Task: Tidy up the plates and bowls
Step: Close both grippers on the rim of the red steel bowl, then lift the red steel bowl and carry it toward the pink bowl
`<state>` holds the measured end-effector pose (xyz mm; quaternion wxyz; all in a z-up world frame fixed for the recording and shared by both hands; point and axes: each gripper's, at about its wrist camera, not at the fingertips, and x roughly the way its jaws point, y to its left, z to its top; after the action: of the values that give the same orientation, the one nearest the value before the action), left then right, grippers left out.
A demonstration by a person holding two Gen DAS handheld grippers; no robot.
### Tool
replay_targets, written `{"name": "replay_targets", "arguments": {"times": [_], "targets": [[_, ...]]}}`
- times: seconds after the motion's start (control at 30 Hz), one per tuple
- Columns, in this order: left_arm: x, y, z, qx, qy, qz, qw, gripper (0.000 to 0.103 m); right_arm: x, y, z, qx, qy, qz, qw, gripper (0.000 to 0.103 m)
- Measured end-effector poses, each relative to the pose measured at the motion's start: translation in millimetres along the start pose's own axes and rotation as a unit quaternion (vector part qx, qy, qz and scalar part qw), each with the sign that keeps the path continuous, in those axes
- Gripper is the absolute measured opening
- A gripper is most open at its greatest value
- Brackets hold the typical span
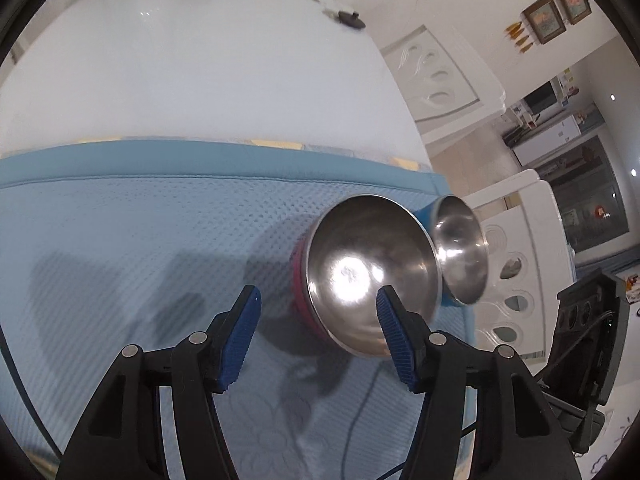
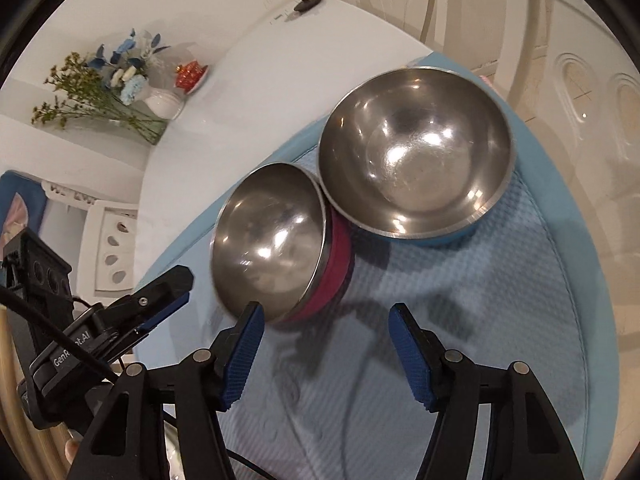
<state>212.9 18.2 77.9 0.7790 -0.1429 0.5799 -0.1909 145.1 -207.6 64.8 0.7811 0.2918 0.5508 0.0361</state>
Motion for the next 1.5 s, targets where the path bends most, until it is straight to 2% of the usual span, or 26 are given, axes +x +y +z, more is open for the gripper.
{"name": "replay_targets", "arguments": {"times": [0.17,0.47,0.57,0.63,0.7,0.9,1.07,1.33,1.5], "targets": [[27.0,10.2,10.4,-0.004,0.018,-0.009,0.9998,0.053,28.0,-2.3,11.8,0.001,0.015,0.000,1.000,0.057],[61.1,17.2,19.6,-0.010,0.044,-0.024,0.9987,0.031,54.3,-8.4,24.0,0.000,0.024,-0.001,1.000,0.049],[66.7,15.4,19.3,-0.003,0.046,-0.025,0.9986,0.015,56.0,-6.9,27.7,-0.010,0.019,-0.003,1.000,0.041],[66.4,12.3,18.3,0.010,0.038,-0.016,0.9991,0.014,57.9,-4.1,29.3,-0.021,0.017,-0.007,1.000,0.027],[62.5,10.1,15.7,0.019,0.032,-0.012,0.9992,0.013,56.7,-2.0,29.0,-0.030,0.015,-0.017,0.999,0.026],[29.8,4.5,3.5,0.019,0.008,-0.018,0.9996,0.013,32.4,13.6,20.3,-0.049,0.000,-0.013,0.999,0.026],[-19.9,-5.2,-14.9,0.012,-0.025,-0.016,0.9995,0.013,-4.9,41.2,3.5,-0.086,-0.019,-0.012,0.996,0.026],[-104.5,-34.1,-66.5,0.005,-0.086,-0.012,0.9962,0.013,-75.4,72.1,-44.8,-0.120,-0.038,0.006,0.992,0.026],[-134.5,-46.3,-97.3,0.003,-0.106,-0.005,0.9944,0.013,-106.9,84.5,-81.1,-0.138,-0.041,0.007,0.990,0.026]]}}
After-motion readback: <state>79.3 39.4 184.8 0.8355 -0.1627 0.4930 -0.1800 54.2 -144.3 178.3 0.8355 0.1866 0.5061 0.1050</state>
